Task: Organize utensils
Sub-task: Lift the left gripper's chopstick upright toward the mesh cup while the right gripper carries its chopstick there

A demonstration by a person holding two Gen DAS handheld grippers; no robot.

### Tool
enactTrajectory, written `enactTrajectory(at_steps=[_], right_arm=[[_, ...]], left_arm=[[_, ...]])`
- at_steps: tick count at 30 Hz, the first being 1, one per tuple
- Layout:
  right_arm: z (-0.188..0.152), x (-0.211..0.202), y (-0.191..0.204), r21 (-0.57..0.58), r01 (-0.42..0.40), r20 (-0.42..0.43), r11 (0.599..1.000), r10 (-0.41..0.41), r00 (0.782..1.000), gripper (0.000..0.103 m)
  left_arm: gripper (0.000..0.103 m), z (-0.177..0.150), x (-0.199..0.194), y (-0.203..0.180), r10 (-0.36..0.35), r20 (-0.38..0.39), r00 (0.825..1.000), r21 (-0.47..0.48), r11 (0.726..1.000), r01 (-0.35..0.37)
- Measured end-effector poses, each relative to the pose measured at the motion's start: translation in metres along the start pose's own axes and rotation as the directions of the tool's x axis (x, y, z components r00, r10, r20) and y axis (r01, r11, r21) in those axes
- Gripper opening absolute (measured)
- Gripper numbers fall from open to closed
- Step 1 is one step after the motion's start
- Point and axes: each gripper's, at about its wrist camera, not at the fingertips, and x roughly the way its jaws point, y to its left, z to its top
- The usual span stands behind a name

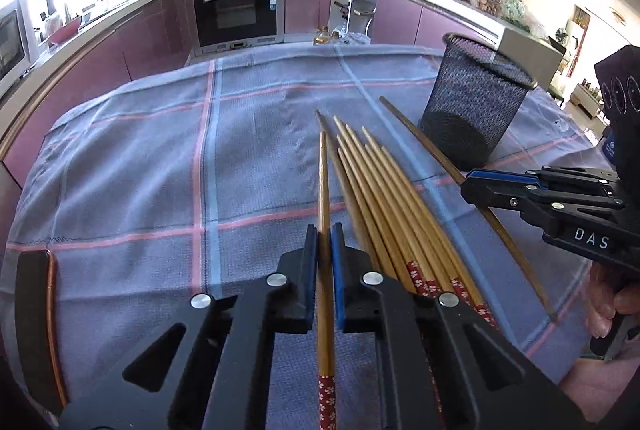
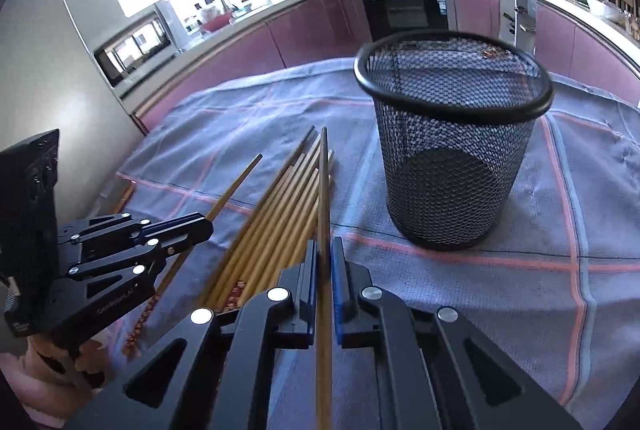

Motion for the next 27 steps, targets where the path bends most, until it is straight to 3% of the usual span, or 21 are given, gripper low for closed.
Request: enactTrajectory(at_steps=[10,21,27], right_arm=[[0.021,-0.066,-0.003,-0.025,-0.057,0.174,0.998,0.061,0.983,0.006],[0.056,-0.109,-0.013,-0.068,-0.065,0.311,0.996,0.083,0.947,0.006],[0.085,-0.137,-0.015,-0.097,-0.054,0.382,0.994,0.087,0.920,0.006]], left_arm=[[0.008,0.034,-0.065,-0.003,-0.151,0.128,0.980,0.015,0.989,0.150],[0.008,0.090,-0.124,-0.014,-0.233,0.307,0.923,0.040,0.972,0.233],[0.008,0.130,-0.136,-0.029,-0.273,0.357,0.893,0.045,0.960,0.276]])
